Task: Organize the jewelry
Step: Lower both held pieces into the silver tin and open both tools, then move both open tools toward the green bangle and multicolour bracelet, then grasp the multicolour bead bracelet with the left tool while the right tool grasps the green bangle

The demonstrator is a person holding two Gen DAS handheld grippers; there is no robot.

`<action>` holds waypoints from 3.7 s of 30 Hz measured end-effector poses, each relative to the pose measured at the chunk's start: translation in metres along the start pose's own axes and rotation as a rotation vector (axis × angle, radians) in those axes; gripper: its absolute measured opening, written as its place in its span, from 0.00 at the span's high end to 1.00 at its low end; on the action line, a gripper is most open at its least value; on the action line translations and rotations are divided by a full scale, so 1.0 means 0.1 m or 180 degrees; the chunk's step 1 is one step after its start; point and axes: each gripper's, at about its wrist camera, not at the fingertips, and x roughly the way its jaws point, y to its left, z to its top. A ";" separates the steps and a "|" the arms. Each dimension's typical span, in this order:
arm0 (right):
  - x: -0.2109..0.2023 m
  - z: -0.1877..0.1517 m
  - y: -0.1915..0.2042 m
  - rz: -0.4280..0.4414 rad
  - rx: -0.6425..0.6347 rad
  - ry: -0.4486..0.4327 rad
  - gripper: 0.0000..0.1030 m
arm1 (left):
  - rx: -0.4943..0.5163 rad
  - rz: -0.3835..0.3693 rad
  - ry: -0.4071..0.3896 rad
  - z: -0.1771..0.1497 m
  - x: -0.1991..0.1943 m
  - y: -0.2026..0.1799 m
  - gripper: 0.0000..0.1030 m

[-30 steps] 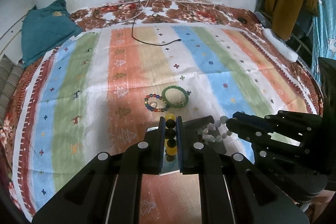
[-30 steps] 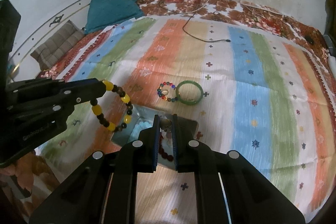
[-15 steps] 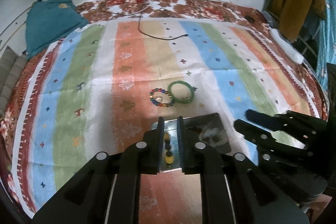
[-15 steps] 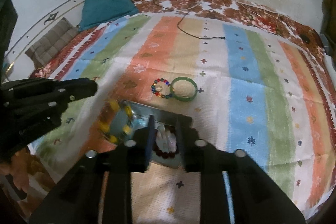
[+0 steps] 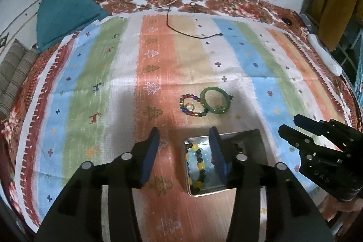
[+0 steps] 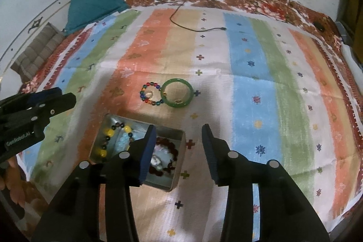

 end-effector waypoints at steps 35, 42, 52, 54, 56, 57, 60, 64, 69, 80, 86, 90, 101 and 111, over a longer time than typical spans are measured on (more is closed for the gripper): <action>0.77 0.41 -0.20 -0.0113 0.0094 0.0339 0.29 | 0.0068 0.0110 0.0300 0.38 0.86 0.17 0.18; 0.90 0.46 -0.21 -0.0112 0.0094 0.0394 0.29 | 0.0144 0.0136 0.0333 0.45 1.00 0.16 0.17; 1.05 0.52 -0.23 -0.0181 0.0071 0.0421 0.29 | 0.0184 0.0140 0.0454 0.51 1.28 0.24 0.18; 1.07 0.54 -0.26 -0.0239 0.0119 0.0373 0.29 | 0.0226 0.0115 0.0464 0.52 1.32 0.22 0.18; 1.10 0.56 -0.28 -0.0207 0.0149 0.0390 0.29 | 0.0255 0.0076 0.0470 0.53 1.35 0.21 0.18; 1.11 0.57 -0.28 -0.0208 0.0147 0.0394 0.29 | 0.0267 0.0059 0.0468 0.54 1.36 0.21 0.17; 1.17 0.58 -0.28 -0.0169 0.0137 0.0440 0.29 | 0.0331 0.0041 0.0471 0.54 1.43 0.19 0.17; 1.24 0.57 -0.27 -0.0173 0.0116 0.0487 0.29 | 0.0368 0.0014 0.0535 0.54 1.53 0.19 0.17; 1.34 0.59 -0.25 -0.0168 0.0105 0.0512 0.29 | 0.0387 0.0005 0.0584 0.55 1.63 0.19 0.18; 1.60 0.59 -0.28 -0.0204 0.0137 0.0661 0.29 | 0.0368 -0.0045 0.0728 0.56 1.94 0.25 0.18; 1.70 0.60 -0.28 -0.0238 0.0102 0.0703 0.29 | 0.0419 -0.0030 0.0749 0.57 2.05 0.26 0.18; 1.75 0.61 -0.29 -0.0284 0.0070 0.0667 0.29 | 0.0458 -0.0002 0.0700 0.58 2.06 0.25 0.18; 1.86 0.59 -0.24 -0.0473 -0.0159 0.0700 0.53 | 0.0586 0.0089 0.0888 0.57 2.07 0.19 0.48; 1.85 0.59 -0.20 -0.0520 -0.0317 0.0657 0.91 | 0.0489 0.0099 0.0902 0.60 2.02 0.20 0.91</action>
